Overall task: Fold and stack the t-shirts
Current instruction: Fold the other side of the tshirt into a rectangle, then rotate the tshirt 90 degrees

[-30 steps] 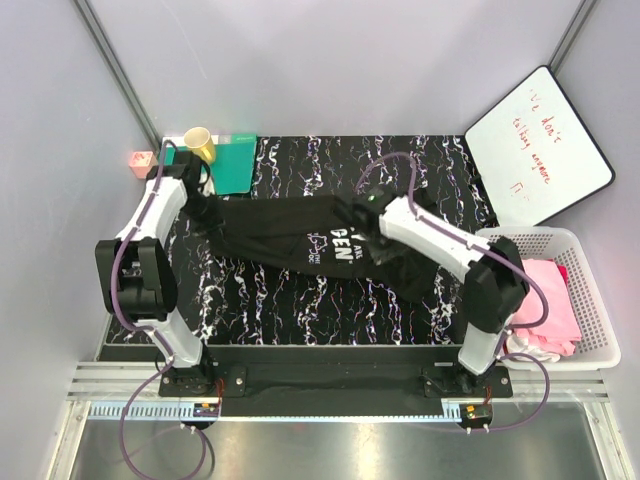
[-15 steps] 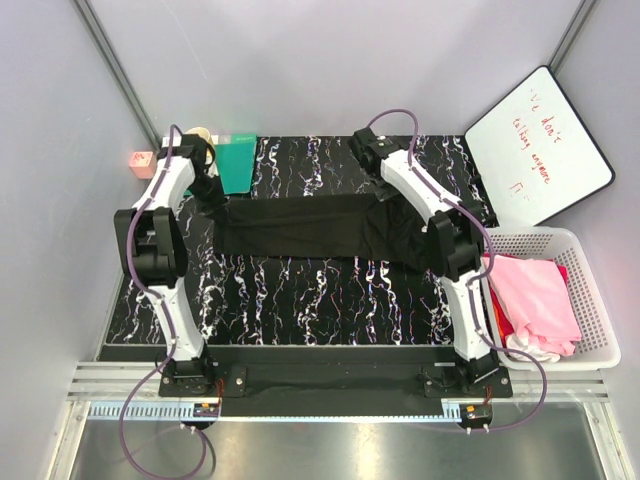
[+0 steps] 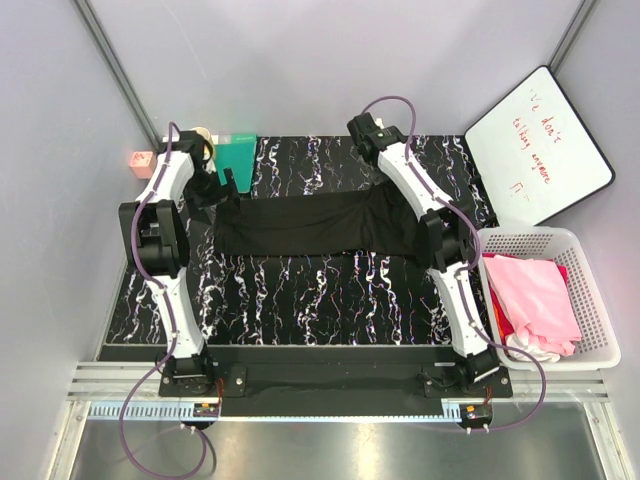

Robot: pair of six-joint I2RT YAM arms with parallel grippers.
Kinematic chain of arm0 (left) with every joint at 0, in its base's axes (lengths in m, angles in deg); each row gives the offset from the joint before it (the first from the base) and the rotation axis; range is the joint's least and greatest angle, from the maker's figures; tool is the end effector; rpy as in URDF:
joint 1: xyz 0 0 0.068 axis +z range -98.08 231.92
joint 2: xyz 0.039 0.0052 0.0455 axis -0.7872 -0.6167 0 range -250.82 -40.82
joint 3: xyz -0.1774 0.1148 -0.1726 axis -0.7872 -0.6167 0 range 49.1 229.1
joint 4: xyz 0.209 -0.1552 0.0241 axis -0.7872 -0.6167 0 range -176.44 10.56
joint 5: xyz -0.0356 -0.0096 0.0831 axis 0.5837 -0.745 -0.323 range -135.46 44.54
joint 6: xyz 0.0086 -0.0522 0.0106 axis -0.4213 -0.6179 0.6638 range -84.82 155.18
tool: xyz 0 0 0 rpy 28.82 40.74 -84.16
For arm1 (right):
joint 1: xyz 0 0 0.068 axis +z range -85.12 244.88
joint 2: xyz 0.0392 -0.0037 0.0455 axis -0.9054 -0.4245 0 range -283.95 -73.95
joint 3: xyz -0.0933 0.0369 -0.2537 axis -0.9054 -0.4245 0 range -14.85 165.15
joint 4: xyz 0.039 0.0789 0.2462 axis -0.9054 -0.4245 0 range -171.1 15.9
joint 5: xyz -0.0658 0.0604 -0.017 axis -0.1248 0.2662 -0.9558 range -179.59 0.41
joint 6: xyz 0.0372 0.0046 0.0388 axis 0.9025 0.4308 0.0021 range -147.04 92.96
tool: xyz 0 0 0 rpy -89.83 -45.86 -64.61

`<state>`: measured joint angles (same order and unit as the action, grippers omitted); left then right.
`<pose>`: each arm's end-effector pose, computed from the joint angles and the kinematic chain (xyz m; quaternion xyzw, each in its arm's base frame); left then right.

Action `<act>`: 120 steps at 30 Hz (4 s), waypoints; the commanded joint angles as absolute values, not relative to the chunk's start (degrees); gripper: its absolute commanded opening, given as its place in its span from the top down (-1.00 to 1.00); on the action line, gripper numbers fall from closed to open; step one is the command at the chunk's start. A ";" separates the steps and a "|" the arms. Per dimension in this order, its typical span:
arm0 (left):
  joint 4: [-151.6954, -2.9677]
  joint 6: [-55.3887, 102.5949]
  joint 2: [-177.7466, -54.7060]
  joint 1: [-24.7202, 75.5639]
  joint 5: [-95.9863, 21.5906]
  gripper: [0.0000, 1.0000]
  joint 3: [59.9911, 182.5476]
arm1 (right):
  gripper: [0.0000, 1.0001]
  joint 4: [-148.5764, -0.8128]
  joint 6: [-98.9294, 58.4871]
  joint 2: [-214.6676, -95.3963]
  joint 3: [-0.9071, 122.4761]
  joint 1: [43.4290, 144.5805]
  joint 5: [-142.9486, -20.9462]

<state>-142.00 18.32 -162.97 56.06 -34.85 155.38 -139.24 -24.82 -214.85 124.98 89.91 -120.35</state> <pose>0.4337 0.0247 0.2209 -0.1713 0.9758 -0.1025 0.0895 0.4727 0.2006 0.2397 -0.1330 0.9357 -0.2054 0.2543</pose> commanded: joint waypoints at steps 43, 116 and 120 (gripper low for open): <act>-140.69 22.00 -173.71 54.47 -38.43 0.44 160.02 | 0.29 -132.63 -6.12 -202.62 84.90 79.38 -93.64; -147.64 25.08 -157.71 31.53 -40.62 -0.98 154.48 | -0.95 -142.21 -8.75 -218.35 122.34 72.96 -85.98; -147.64 24.81 -157.28 31.88 -40.63 -0.97 154.04 | -0.95 -143.53 -8.40 -220.11 123.58 72.88 -86.42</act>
